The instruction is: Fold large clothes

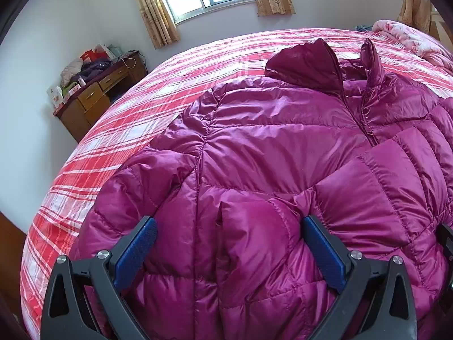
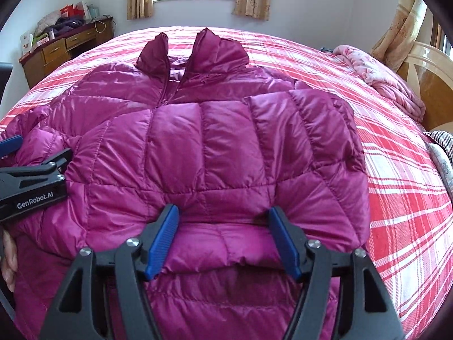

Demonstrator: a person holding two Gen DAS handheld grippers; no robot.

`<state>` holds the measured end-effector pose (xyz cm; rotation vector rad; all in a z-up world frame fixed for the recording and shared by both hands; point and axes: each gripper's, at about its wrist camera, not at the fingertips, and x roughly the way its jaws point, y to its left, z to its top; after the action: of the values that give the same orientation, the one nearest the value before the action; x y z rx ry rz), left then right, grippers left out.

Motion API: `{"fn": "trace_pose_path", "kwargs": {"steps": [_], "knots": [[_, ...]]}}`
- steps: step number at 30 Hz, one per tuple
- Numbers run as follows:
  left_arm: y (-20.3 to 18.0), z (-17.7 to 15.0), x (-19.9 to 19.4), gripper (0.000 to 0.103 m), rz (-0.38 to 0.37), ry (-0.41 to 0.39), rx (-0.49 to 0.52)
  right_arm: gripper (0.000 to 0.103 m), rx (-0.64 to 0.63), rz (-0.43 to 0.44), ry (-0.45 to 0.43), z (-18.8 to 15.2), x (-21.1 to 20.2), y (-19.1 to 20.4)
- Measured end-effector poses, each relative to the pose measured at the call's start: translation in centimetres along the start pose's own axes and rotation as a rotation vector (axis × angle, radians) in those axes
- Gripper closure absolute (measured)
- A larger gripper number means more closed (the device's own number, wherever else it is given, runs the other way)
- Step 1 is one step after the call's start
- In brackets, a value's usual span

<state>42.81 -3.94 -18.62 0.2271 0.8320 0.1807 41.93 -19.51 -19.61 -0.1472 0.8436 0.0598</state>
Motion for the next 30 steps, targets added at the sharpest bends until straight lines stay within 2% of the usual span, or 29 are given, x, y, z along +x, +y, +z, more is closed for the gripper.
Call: {"fn": "trace_pose_path", "kwargs": {"steps": [7, 12, 18, 23, 27, 30], "knots": [[1.4, 0.0, -1.1, 0.001, -0.049, -0.017, 0.016, 0.033, 0.008, 0.009, -0.007, 0.0, 0.0, -0.3], [2.7, -0.6, -3.7, 0.001, -0.046, -0.078, 0.042, 0.033, 0.01, 0.01, -0.008, 0.0, 0.1, -0.3], [6.0, -1.6, -6.5, 0.001, -0.03, -0.112, 0.03, 0.033, 0.009, 0.011, -0.009, 0.0, 0.1, -0.3], [11.3, -4.4, -8.4, 0.001, 0.038, -0.112, 0.006, 0.033, 0.011, 0.011, -0.01, 0.0, 0.1, -0.3], [16.7, -8.3, -9.2, 0.001, 0.117, -0.057, -0.027, 0.033, 0.011, 0.011, -0.011, 0.0, 0.1, -0.4], [20.2, -11.5, -9.7, 0.001, 0.143, -0.006, -0.065, 0.033, 0.01, 0.011, -0.012, 0.1, 0.1, -0.4]]}}
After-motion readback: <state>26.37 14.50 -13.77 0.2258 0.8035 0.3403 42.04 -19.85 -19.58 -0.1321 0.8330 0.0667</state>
